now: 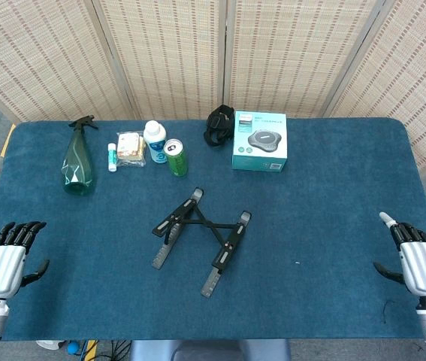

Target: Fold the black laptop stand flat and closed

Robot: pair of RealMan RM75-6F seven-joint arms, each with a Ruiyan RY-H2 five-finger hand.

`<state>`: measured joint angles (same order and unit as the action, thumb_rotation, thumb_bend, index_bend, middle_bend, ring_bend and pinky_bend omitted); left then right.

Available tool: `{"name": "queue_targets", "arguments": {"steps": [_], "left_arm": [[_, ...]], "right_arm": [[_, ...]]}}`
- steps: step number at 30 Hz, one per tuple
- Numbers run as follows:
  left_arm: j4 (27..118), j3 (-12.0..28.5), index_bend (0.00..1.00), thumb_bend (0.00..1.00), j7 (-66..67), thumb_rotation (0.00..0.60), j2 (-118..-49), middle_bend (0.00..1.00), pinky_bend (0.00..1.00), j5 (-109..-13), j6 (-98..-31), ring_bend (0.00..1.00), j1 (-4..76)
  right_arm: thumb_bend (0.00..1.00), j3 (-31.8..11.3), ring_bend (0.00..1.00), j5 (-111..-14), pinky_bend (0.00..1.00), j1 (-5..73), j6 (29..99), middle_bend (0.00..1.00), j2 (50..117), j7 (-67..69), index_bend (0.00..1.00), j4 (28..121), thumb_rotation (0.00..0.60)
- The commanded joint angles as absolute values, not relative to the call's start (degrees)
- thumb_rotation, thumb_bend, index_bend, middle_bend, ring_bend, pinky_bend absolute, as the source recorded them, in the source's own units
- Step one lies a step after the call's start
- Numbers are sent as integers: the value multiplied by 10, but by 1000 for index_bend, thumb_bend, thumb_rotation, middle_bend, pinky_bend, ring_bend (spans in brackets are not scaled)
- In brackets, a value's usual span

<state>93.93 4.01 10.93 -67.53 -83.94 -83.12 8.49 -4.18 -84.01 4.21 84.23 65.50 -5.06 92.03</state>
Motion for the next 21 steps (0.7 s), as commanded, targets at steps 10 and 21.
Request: {"name": "queue_targets", "arguments": {"steps": [10, 21], "left_arm": [[945, 38, 160, 242, 111, 600, -672, 164, 71, -840, -838, 151, 81], [961, 37, 160, 242, 123, 600, -666, 165, 71, -834, -835, 151, 81]], "right_arm": [[62, -39, 228, -893, 310, 63, 839, 273, 645, 20, 146, 934, 600], [99, -37, 228, -995, 310, 140, 798, 273, 626, 122, 146, 959, 600]]}}
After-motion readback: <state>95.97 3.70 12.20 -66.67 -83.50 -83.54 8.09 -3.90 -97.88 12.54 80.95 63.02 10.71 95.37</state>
